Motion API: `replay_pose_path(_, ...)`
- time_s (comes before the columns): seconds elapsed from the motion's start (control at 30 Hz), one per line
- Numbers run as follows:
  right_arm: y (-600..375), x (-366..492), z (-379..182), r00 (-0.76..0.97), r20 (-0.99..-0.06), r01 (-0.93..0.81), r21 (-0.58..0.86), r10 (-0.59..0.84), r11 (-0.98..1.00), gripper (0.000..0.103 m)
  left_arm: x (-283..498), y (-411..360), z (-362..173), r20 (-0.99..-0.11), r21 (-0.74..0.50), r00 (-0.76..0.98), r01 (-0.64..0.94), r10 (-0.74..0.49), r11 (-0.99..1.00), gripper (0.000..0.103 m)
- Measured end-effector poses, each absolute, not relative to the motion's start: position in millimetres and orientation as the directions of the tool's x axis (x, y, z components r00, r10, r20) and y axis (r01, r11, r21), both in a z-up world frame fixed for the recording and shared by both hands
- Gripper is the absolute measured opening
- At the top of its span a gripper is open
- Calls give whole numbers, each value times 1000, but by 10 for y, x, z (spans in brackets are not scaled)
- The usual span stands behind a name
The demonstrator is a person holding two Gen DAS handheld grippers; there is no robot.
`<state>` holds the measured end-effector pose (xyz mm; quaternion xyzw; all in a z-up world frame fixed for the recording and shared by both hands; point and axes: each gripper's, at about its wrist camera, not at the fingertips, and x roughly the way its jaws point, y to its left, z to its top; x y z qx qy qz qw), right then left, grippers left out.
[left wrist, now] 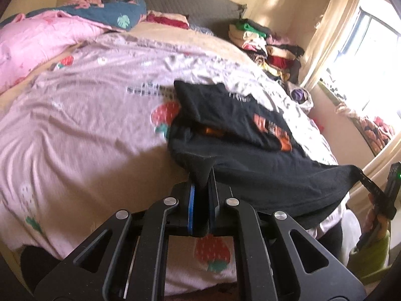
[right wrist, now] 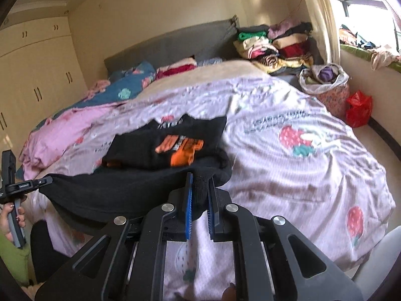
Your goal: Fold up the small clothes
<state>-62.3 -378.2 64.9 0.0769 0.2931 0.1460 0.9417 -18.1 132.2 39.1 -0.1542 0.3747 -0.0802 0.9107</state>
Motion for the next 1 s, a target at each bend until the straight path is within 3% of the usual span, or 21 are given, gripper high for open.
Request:
replay_pose_path(0.53, -3666, -283, 840, 850, -485, -153, 149, 207, 977, 9, 168, 1279, 721, -605, -302, 766, 30, -216, 953, 2)
replay_pose_path(1.0, -3479, 230, 839, 856, -506, -71, 79, 102, 994, 9, 593, 1236, 814, -582, -281, 797, -11, -161, 960, 2)
